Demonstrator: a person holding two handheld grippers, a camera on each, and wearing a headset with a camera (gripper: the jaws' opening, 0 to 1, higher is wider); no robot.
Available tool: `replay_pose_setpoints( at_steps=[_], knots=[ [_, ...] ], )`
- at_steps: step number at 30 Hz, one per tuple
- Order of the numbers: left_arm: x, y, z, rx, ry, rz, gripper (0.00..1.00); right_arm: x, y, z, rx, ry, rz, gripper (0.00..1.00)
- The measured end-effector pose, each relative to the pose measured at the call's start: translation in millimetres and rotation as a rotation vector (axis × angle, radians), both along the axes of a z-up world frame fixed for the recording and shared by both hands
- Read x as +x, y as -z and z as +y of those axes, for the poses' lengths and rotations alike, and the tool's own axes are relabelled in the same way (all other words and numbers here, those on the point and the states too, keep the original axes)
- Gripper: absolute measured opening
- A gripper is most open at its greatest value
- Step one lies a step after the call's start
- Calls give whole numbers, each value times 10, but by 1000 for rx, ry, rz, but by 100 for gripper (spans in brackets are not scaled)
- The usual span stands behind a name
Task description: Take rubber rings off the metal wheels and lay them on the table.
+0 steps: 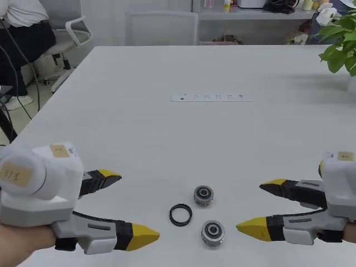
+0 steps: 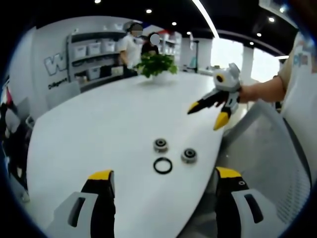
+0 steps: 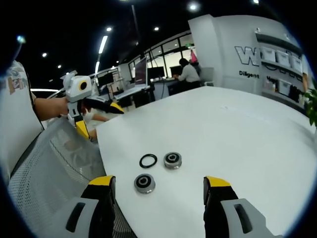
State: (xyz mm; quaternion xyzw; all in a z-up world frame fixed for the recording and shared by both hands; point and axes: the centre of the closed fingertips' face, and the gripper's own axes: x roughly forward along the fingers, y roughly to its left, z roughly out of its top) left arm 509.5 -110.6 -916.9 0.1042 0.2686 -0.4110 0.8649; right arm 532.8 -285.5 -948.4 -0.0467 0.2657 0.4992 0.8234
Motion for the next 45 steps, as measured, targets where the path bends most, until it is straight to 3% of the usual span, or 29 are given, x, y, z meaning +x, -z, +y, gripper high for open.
replay_pose_setpoints(
  at_steps=[8,45],
  knots=[
    [1,11,40,18,-7,-7,84,-28,87,-101,-34,15,-2,73],
    [-84,-23,68,0,-20,-21,84,-107,-56,-268,9,118,-20,72]
  ],
)
